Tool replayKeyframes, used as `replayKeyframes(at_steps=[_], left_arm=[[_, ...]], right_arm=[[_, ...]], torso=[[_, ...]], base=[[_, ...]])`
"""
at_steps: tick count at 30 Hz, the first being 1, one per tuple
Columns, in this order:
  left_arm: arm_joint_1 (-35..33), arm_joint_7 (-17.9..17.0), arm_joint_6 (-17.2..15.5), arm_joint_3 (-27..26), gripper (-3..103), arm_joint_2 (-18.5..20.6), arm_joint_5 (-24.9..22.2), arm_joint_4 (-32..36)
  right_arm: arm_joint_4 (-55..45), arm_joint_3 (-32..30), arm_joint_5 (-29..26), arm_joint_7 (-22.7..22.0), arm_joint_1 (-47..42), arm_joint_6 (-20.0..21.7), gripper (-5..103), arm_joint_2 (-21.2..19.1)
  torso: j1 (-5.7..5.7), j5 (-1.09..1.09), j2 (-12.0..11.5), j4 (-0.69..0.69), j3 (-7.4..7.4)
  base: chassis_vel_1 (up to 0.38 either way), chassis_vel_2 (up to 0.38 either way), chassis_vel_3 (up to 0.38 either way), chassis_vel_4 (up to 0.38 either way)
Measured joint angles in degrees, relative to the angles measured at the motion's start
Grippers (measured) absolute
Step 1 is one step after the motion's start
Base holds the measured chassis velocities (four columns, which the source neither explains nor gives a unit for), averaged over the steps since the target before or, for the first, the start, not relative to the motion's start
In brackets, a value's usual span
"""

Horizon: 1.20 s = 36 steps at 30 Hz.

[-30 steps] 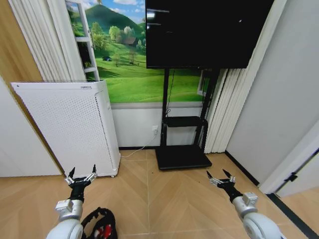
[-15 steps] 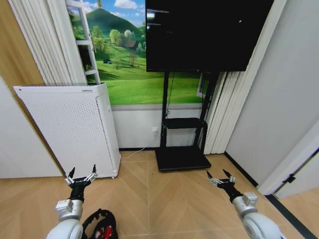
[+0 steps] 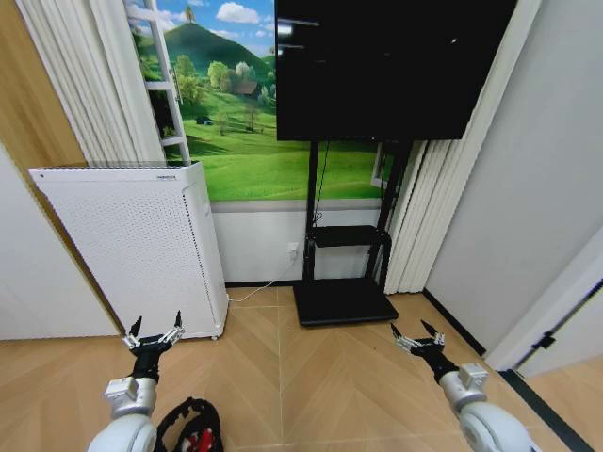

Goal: Pick up the trash bin and place the garbage on the floor into it.

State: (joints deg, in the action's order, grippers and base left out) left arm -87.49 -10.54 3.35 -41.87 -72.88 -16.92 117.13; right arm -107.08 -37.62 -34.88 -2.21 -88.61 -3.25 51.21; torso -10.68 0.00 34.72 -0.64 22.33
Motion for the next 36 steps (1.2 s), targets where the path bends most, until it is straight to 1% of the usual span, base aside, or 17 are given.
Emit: replayKeyframes(at_steps=[10, 13, 15, 20, 25, 29, 36], left_arm=[[0.0, 0.0, 0.0, 0.0, 98, 0.0, 0.0, 0.0], [0.0, 0.0, 0.0, 0.0, 98, 0.0, 0.0, 0.0], [0.0, 0.0, 0.0, 0.0, 98, 0.0, 0.0, 0.0], [0.0, 0.0, 0.0, 0.0, 98, 0.0, 0.0, 0.0], [0.0, 0.0, 0.0, 0.0, 98, 0.0, 0.0, 0.0], [0.0, 0.0, 0.0, 0.0, 98, 0.0, 0.0, 0.0], [0.0, 0.0, 0.0, 0.0, 98, 0.0, 0.0, 0.0]], right_arm=[[0.0, 0.0, 0.0, 0.0, 0.0, 0.0, 100, 0.0], [0.0, 0.0, 0.0, 0.0, 0.0, 0.0, 100, 0.0], [0.0, 0.0, 0.0, 0.0, 0.0, 0.0, 100, 0.0], [0.0, 0.0, 0.0, 0.0, 0.0, 0.0, 100, 0.0], [0.0, 0.0, 0.0, 0.0, 0.0, 0.0, 100, 0.0], [0.0, 0.0, 0.0, 0.0, 0.0, 0.0, 100, 0.0], [0.0, 0.0, 0.0, 0.0, 0.0, 0.0, 100, 0.0]], torso=[[-1.11, 0.00, 2.6, 0.00, 1.49], [-1.28, 0.00, 3.0, 0.00, 1.75], [-1.87, 0.00, 4.6, 0.00, 2.74], [-2.30, 0.00, 5.6, 0.00, 3.33], [-2.94, 0.00, 7.1, 0.00, 4.19], [-3.14, 0.00, 7.6, 0.00, 4.41], [-3.16, 0.00, 7.6, 0.00, 4.40]], base=[[0.000, 0.000, 0.000, 0.000], [0.000, 0.000, 0.000, 0.000], [0.000, 0.000, 0.000, 0.000], [0.000, 0.000, 0.000, 0.000], [0.000, 0.000, 0.000, 0.000], [0.000, 0.000, 0.000, 0.000], [0.000, 0.000, 0.000, 0.000]])
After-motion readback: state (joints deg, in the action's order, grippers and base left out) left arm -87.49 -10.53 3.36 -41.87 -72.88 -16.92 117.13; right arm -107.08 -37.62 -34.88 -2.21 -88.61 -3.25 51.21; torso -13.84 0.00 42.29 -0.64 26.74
